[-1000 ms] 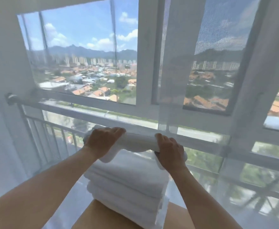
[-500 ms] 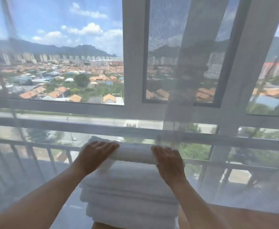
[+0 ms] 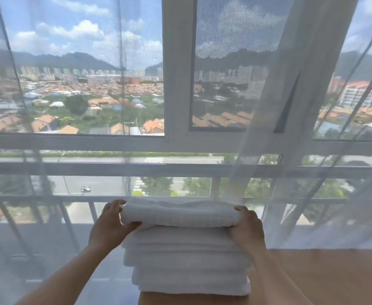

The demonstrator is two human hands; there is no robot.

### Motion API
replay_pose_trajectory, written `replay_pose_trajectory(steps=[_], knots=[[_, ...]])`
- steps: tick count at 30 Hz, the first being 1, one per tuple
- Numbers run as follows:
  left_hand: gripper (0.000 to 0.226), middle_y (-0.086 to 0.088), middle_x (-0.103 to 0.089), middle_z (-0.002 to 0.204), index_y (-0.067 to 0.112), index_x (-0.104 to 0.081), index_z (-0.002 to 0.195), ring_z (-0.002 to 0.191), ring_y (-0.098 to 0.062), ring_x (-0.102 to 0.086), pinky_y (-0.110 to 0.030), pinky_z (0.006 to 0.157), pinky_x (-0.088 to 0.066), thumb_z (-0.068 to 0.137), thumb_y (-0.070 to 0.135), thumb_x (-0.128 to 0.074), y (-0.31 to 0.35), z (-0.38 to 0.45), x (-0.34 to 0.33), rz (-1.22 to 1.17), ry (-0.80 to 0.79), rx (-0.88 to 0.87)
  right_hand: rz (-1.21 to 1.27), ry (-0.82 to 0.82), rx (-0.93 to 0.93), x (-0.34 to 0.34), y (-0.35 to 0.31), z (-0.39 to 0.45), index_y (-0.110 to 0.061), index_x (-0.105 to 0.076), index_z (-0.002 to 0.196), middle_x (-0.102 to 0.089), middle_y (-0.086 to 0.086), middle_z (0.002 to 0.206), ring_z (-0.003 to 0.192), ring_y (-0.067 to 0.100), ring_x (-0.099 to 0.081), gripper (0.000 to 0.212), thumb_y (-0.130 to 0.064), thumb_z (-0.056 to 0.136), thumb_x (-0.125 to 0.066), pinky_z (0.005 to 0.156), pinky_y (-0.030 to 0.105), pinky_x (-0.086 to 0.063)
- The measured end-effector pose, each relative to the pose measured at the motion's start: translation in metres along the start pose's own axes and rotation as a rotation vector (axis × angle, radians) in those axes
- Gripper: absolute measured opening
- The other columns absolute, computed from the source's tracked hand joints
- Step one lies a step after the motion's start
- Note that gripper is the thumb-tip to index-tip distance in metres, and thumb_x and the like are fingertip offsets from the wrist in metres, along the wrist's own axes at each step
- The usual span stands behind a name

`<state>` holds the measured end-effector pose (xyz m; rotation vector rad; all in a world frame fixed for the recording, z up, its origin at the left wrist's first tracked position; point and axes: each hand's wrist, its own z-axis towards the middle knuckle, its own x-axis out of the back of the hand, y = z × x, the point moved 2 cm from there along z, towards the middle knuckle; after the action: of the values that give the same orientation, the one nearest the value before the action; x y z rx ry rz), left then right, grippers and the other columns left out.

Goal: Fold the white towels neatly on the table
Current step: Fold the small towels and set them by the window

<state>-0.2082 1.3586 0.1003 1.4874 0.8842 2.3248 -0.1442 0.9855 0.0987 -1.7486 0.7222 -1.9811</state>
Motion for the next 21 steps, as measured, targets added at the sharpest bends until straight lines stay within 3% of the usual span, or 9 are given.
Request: replay_pose_trajectory(steps=[2,4,6,8,11,13,15,19,21], knots=[[0.073,0.001,-0.069,0.087,0.023,-0.050,0.120,0.072,-0.012,-0.066,-0.029,0.061,-0.045,0.066,0.052,-0.088,-0.005,0.001,-0.001,-0.177,-0.124,0.217,0.044,-0.028,-0.103,0.003,0.003,0.003,-0.031,-0.051,0.135,-0.054,0.008,0.125,0.119,0.032,-0.053,0.064,-0.038,0.075,-0.074,0.093,0.034,-0.042],[0.065,-0.004,-0.075,0.076,0.026,-0.049,0.116,0.063,-0.016,-0.072,-0.027,0.052,-0.043,0.070,0.054,-0.085,-0.011,0.002,-0.003,-0.336,-0.245,0.344,0.212,-0.086,-0.183,0.004,0.006,0.005,-0.034,-0.052,0.132,-0.055,0.007,0.123,0.113,0.029,-0.056,0.063,-0.036,0.074,-0.077,0.095,0.036,-0.047],[0.065,-0.007,-0.078,0.088,0.033,-0.048,0.122,0.076,-0.023,-0.076,-0.029,0.057,-0.048,0.072,0.058,-0.082,-0.015,0.000,-0.006,-0.521,-0.407,0.365,0.526,-0.138,-0.254,0.002,0.012,0.006,-0.029,-0.057,0.127,-0.060,0.005,0.117,0.097,0.025,-0.061,0.059,-0.020,0.072,-0.076,0.085,0.038,-0.054],[0.076,-0.011,-0.075,0.110,0.039,-0.046,0.133,0.100,-0.030,-0.073,-0.037,0.075,-0.056,0.070,0.061,-0.082,-0.018,-0.003,-0.010,-0.754,-0.575,0.362,0.790,-0.187,-0.335,0.003,0.014,0.011,-0.017,-0.062,0.111,-0.061,0.007,0.101,0.078,0.023,-0.055,0.046,-0.009,0.066,-0.065,0.069,0.035,-0.050],[0.072,-0.022,-0.064,0.131,0.032,-0.047,0.140,0.122,-0.038,-0.061,-0.041,0.094,-0.057,0.080,0.062,-0.074,-0.022,-0.001,-0.012,-1.112,-0.710,0.449,1.106,-0.134,-0.517,0.010,0.013,0.024,-0.008,-0.060,0.088,-0.057,0.009,0.092,0.075,0.028,-0.055,0.012,-0.010,0.076,-0.061,0.073,0.044,-0.057],[0.064,-0.019,-0.061,0.136,0.030,-0.053,0.140,0.127,-0.037,-0.058,-0.042,0.096,-0.055,0.087,0.066,-0.063,-0.017,0.003,-0.010,-1.195,-0.679,0.492,1.123,-0.096,-0.598,0.012,0.014,0.034,-0.006,-0.064,0.091,-0.063,0.010,0.090,0.076,0.031,-0.061,0.014,-0.017,0.084,-0.070,0.075,0.051,-0.058],[0.061,-0.014,-0.066,0.130,0.028,-0.061,0.132,0.119,-0.033,-0.064,-0.046,0.091,-0.058,0.085,0.066,-0.065,-0.007,0.008,-0.010,-1.113,-0.574,0.480,1.048,-0.076,-0.580,0.010,0.015,0.041,-0.005,-0.064,0.098,-0.066,0.015,0.095,0.085,0.035,-0.064,0.022,-0.017,0.085,-0.077,0.081,0.055,-0.057],[0.048,-0.016,-0.074,0.101,0.031,-0.068,0.099,0.080,-0.025,-0.074,-0.041,0.066,-0.061,0.064,0.059,-0.082,0.022,0.017,-0.007,-0.826,-0.222,0.335,0.969,0.053,-0.357,0.010,0.013,0.050,-0.014,-0.067,0.090,-0.070,0.012,0.096,0.087,0.030,-0.064,0.014,-0.007,0.081,-0.076,0.072,0.042,-0.054],[0.042,-0.013,-0.075,0.094,0.030,-0.064,0.100,0.073,-0.022,-0.072,-0.036,0.059,-0.058,0.069,0.054,-0.080,0.030,0.021,-0.011,-0.810,-0.159,0.317,0.961,0.146,-0.266,0.014,0.013,0.052,-0.019,-0.067,0.087,-0.067,0.005,0.088,0.082,0.024,-0.062,0.015,-0.007,0.081,-0.074,0.071,0.037,-0.052]])
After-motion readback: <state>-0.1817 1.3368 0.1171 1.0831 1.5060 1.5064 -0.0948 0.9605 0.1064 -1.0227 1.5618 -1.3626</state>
